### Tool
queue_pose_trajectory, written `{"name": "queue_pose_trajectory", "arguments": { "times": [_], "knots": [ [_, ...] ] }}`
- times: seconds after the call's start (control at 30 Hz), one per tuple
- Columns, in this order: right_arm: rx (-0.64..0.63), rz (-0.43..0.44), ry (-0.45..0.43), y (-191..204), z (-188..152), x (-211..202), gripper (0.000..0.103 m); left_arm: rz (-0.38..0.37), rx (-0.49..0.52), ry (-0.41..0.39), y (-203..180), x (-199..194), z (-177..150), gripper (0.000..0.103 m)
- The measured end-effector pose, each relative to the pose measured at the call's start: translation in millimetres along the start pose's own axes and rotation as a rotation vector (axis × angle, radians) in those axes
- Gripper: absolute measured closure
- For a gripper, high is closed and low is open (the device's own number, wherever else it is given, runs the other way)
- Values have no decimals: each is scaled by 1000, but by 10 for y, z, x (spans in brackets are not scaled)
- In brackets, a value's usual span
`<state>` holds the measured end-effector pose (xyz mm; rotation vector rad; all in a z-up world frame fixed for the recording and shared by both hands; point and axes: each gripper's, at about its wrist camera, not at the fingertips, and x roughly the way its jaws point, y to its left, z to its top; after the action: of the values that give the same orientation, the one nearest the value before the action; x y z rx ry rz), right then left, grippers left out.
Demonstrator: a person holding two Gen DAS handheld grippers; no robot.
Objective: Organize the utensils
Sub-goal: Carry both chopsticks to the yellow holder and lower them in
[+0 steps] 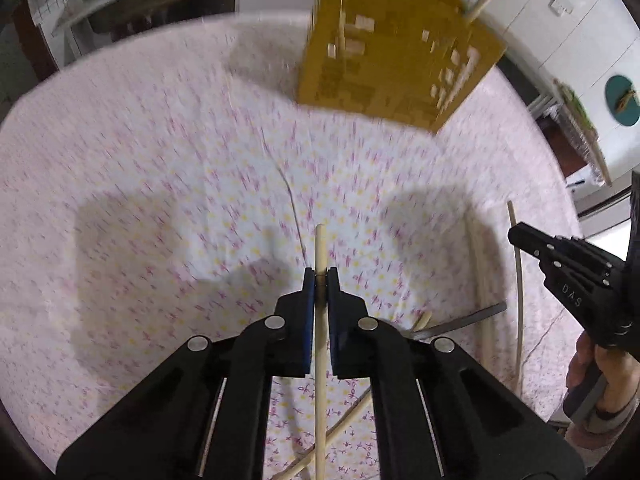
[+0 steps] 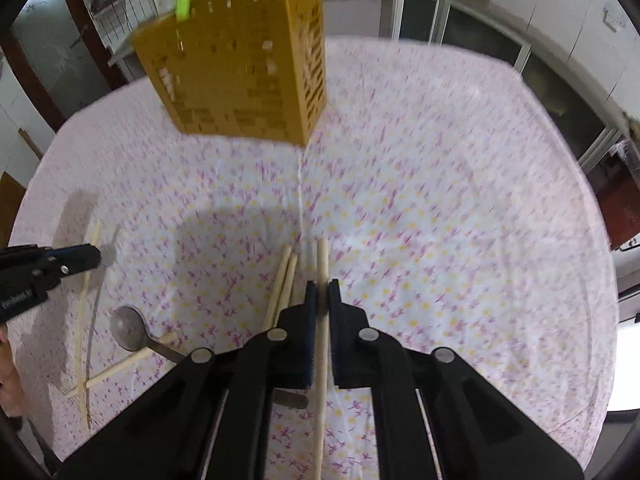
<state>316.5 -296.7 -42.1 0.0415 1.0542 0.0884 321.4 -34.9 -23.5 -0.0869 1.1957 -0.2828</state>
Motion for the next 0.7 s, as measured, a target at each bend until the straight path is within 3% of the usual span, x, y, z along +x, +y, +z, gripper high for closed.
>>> {"name": "queue_pose_trajectory", "arguments": {
  "times": [0.1, 0.37, 0.7],
  "knots": [
    [20, 9, -74, -53, 48, -226, 97, -12, 9, -99, -38, -300, 49, 98],
    [65, 31, -378, -129, 197, -828, 97, -25, 68, -404, -118, -1092, 101, 98],
    [40, 25, -749, 120, 295, -1298, 97, -54, 118, -659, -344, -1561, 192, 98]
  ]
}}
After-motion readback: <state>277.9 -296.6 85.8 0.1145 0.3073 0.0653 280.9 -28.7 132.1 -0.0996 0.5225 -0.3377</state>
